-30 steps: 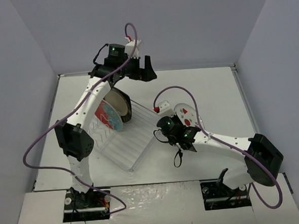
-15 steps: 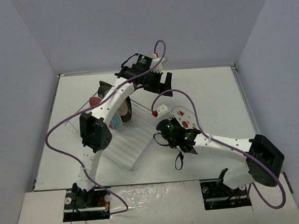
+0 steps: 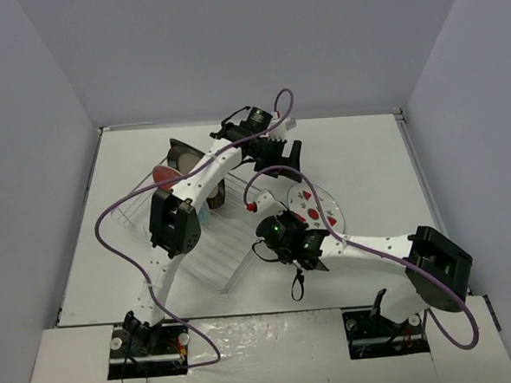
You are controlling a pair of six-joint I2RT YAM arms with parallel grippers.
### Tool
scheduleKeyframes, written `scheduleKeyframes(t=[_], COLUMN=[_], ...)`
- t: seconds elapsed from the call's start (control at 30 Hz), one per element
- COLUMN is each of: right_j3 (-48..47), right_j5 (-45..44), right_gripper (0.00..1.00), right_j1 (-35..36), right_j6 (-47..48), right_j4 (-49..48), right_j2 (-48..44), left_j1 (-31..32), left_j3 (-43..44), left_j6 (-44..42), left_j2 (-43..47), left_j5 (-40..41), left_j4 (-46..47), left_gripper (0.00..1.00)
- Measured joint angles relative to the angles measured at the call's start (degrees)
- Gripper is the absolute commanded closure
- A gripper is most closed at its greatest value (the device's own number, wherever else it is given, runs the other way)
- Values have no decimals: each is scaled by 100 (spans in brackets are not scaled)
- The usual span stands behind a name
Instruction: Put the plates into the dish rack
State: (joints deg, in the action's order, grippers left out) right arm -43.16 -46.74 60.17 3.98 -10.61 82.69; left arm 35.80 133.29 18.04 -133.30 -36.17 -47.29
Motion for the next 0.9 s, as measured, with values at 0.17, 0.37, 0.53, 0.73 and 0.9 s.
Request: scheduleKeyframes(t=[0.17,0.37,0.53,0.73,0.9], right_j3=[0,-2,-11,-15,-48], right_j5=[-271,-590,-774,-987,-1147], right_gripper=[100,100,100,100,100], right_j1=[105,218,316,452,645], right_j6=[187,414,711,1334,1789], right_j4=[-192,-345,-520,-985,-1311], right_j2=[62,125,256,265,263], left_j1=[69,99,121,133,137], left_j3=[0,0,0,2,11], left_j6=[87,109,99,87,5], left_j2=[-134,-161,-161,-180,-185], left_j5=[-277,-322,-370,-587,-576], left_j4=[15,35,43,52,10], left_gripper=[3,3,18,30,60])
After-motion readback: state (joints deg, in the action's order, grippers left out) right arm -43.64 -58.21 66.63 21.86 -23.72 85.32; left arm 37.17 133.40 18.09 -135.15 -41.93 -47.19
